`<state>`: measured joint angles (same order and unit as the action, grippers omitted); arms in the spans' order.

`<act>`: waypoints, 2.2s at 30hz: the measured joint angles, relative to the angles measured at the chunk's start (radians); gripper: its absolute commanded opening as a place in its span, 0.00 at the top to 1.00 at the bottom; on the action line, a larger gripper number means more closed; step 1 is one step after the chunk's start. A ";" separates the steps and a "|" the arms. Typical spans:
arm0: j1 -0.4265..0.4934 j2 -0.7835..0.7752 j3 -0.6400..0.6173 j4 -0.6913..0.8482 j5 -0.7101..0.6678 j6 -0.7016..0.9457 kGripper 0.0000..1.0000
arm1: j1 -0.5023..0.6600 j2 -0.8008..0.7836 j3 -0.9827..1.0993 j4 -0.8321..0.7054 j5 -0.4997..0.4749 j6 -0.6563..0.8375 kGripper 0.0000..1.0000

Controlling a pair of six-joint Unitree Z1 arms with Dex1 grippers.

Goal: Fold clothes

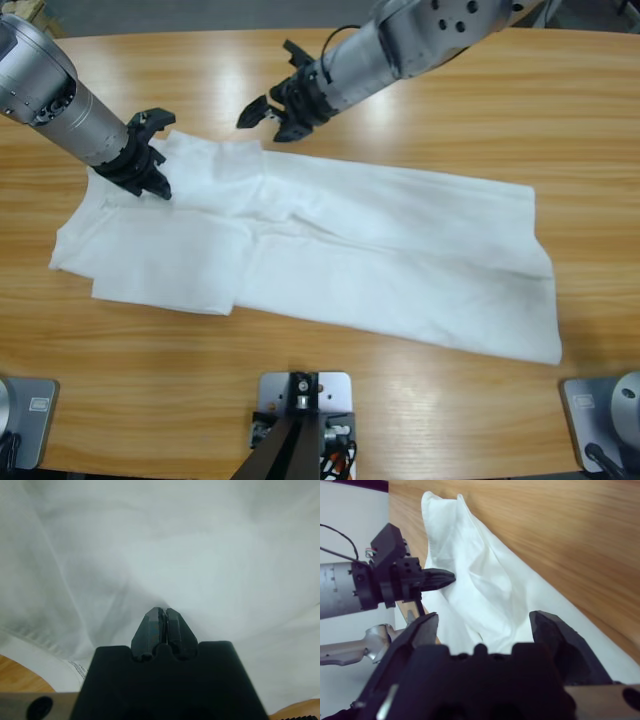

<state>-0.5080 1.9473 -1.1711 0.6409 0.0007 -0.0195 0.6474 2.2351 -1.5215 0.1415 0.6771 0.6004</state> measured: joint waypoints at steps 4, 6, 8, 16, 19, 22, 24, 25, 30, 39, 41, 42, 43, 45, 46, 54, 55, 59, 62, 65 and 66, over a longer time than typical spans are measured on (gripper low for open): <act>0.001 0.000 0.000 0.000 0.000 0.000 1.00 | 0.007 0.025 -0.019 0.000 0.000 0.007 0.27; 0.001 0.000 0.000 0.000 0.000 0.000 1.00 | 0.007 0.029 -0.026 0.000 0.000 0.011 0.28; 0.001 0.000 0.000 0.000 0.000 0.000 1.00 | 0.007 0.033 -0.033 0.000 0.000 0.015 0.28; 0.002 0.000 0.000 0.000 0.000 0.000 1.00 | 0.007 0.056 -0.037 0.000 0.000 0.016 0.59; 0.002 0.000 0.000 0.000 0.000 0.000 1.00 | 0.007 0.057 -0.037 0.000 0.000 0.016 0.77; 0.002 0.000 0.000 0.000 0.000 0.000 1.00 | 0.007 0.057 -0.037 0.000 0.004 0.016 0.81; 0.002 0.000 0.000 -0.001 0.000 0.000 1.00 | 0.007 0.057 -0.037 0.000 0.005 0.016 0.80; 0.002 0.000 0.000 -0.001 0.000 0.000 1.00 | 0.007 0.057 -0.037 0.000 0.005 0.016 0.80; 0.002 0.000 0.000 -0.004 0.000 0.000 1.00 | 0.012 0.057 -0.037 0.000 0.006 0.016 0.79; 0.002 0.000 0.000 -0.005 0.000 0.000 1.00 | 0.013 0.060 -0.037 0.000 0.006 0.016 1.00; 0.002 0.000 0.000 -0.006 0.000 0.000 1.00 | 0.013 0.060 -0.037 0.000 0.006 0.016 1.00; 0.003 0.000 0.000 -0.006 0.000 0.000 1.00 | 0.013 0.060 -0.037 0.000 0.006 0.016 1.00; 0.003 0.000 0.000 -0.006 0.000 0.000 1.00 | 0.013 0.060 -0.037 0.000 0.006 0.016 1.00; 0.003 0.000 0.000 -0.006 0.000 0.000 1.00 | 0.013 0.060 -0.037 0.000 0.006 0.016 1.00; 0.003 0.000 0.000 -0.006 0.000 0.000 1.00 | 0.013 0.060 -0.037 0.000 0.006 0.016 1.00; 0.003 0.000 0.000 -0.007 0.000 0.000 1.00 | 0.013 0.060 -0.025 0.059 -0.053 0.016 1.00; 0.003 0.000 0.000 -0.008 0.000 0.000 1.00 | 0.013 0.060 -0.019 0.064 -0.064 0.016 1.00; 0.003 0.000 0.000 -0.009 0.000 0.000 1.00 | 0.013 0.060 -0.010 0.072 -0.083 0.016 1.00; 0.003 0.000 0.000 -0.010 0.000 0.000 1.00 | 0.013 0.060 -0.007 0.075 -0.104 0.016 0.72; 0.003 0.000 0.000 -0.010 0.000 0.000 1.00 | 0.013 0.060 -0.007 0.076 -0.116 0.016 0.00; 0.003 0.000 0.000 -0.010 0.000 0.000 1.00 | 0.013 0.059 -0.007 0.080 -0.122 0.016 0.00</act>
<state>-0.5054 1.9473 -1.1711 0.6313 0.0006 -0.0193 0.6603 2.2943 -1.5289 0.2218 0.5547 0.6165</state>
